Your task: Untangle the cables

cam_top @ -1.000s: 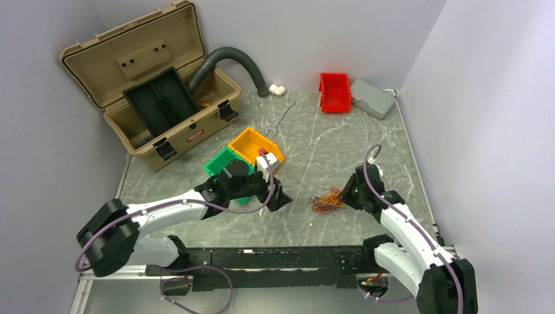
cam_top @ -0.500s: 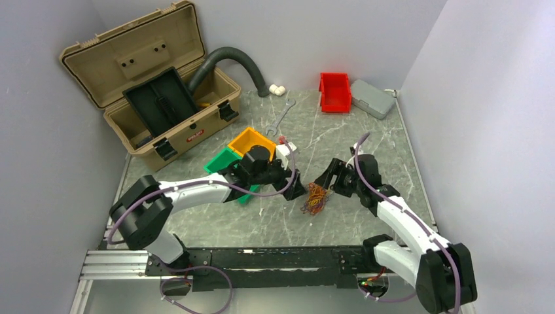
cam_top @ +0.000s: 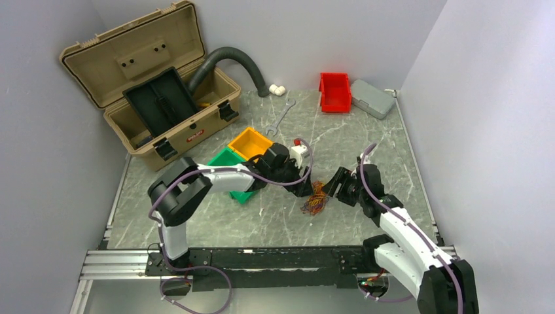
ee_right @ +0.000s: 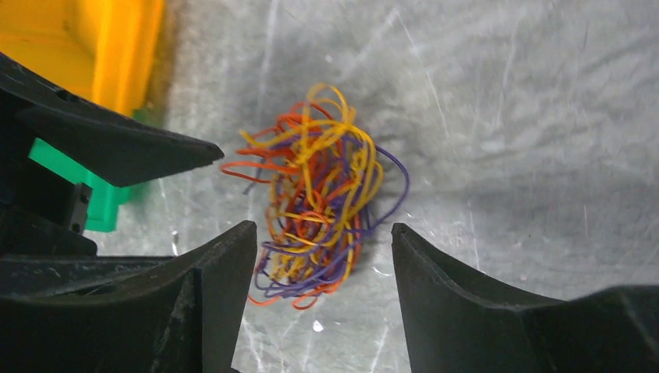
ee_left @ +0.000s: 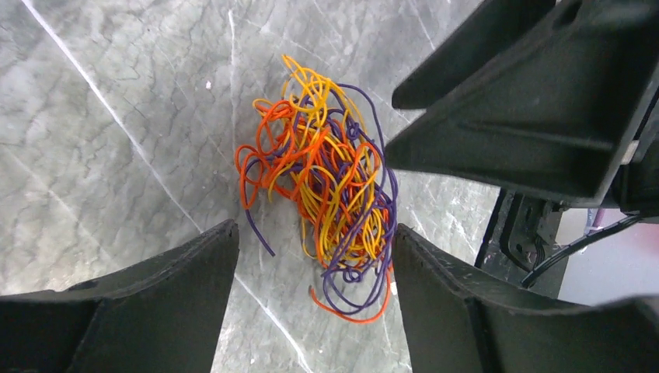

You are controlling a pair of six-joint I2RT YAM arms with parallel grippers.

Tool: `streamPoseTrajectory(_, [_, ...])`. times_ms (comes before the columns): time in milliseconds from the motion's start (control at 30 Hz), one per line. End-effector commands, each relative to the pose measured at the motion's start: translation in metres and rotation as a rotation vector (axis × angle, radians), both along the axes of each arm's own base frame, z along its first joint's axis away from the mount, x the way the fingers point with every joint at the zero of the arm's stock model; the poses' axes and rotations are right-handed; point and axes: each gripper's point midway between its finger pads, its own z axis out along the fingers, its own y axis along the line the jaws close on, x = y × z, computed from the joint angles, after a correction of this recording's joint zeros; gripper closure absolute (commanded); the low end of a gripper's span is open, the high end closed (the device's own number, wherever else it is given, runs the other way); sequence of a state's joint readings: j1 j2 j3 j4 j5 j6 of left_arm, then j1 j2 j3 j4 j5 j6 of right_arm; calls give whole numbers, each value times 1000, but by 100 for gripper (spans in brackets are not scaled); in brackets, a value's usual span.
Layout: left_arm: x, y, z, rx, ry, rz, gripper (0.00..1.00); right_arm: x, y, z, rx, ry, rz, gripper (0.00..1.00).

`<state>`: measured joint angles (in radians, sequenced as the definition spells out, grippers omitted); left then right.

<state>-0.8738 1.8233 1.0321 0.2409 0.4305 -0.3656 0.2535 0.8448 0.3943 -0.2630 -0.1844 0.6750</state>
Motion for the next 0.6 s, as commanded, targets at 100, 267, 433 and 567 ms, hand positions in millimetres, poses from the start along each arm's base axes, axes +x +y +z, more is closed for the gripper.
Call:
streamPoseTrajectory(100, [9, -30, 1, -59, 56, -21, 32, -1, 10, -22, 77, 49, -9, 39])
streamPoseTrajectory(267, [21, -40, -10, -44, 63, 8, 43, 5, 14, -28, 95, 55, -8, 58])
streamPoseTrajectory(433, [30, -48, -16, -52, 65, 24, 96, 7, 5, -28, 60, 56, -48, 100])
streamPoseTrajectory(567, [45, -35, -5, -67, 39, 88, 100, 6, -18, -25, -24, 66, -152, 100])
